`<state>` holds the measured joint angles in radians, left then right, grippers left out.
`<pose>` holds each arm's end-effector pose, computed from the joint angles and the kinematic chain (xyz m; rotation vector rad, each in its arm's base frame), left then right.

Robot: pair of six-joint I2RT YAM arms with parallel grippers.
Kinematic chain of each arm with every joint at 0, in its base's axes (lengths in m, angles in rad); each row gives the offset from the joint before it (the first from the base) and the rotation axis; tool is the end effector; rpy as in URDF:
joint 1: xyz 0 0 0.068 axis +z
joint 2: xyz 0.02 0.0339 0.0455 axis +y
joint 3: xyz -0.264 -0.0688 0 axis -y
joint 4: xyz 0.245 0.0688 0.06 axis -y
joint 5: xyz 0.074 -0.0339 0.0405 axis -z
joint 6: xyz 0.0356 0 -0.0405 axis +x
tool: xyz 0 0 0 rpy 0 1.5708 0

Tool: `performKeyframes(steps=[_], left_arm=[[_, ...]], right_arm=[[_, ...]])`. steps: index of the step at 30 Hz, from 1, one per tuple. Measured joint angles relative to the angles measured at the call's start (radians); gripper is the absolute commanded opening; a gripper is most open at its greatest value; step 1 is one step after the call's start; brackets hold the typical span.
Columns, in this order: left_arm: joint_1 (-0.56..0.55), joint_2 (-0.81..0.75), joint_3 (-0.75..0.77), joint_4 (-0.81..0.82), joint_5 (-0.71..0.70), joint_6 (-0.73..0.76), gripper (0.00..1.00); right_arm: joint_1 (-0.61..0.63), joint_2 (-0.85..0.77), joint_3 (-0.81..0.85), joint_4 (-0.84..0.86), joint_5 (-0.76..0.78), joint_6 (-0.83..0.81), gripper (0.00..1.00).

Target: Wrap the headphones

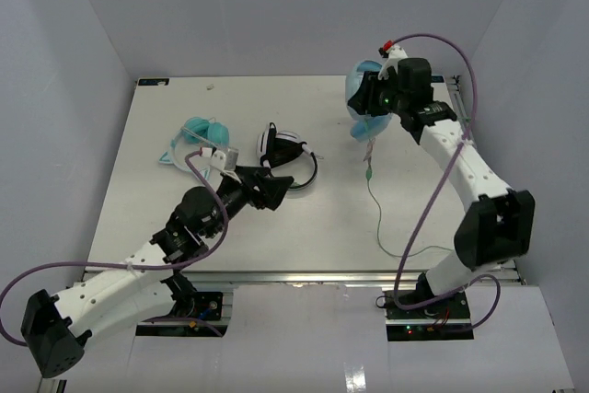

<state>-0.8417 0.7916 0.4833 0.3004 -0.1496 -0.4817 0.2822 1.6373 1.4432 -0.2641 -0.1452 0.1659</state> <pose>0.1341 -0.1421 0.2833 0.1747 1.6454 -0.9084 0.3707 0.1128 0.3402 -0.2115 2.0397 0.4283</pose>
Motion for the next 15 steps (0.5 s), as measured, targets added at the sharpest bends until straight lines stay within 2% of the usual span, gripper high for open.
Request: performKeyframes(steps=[4,9,15], left_arm=[[0.000,-0.056,0.166,-0.055,0.039,0.020,0.90],[0.000,-0.118,0.338,-0.128,0.015,0.131,0.89],[0.000,-0.102,0.478,-0.226,-0.013,0.293,0.82]], right_arm=[[0.027,-0.243,-0.080,0.107,-0.305,0.133,0.08],[0.090,-0.468,-0.268,0.397,-0.663,0.393,0.08],[0.190,-0.577,-0.386,0.592,-0.895,0.586,0.08]])
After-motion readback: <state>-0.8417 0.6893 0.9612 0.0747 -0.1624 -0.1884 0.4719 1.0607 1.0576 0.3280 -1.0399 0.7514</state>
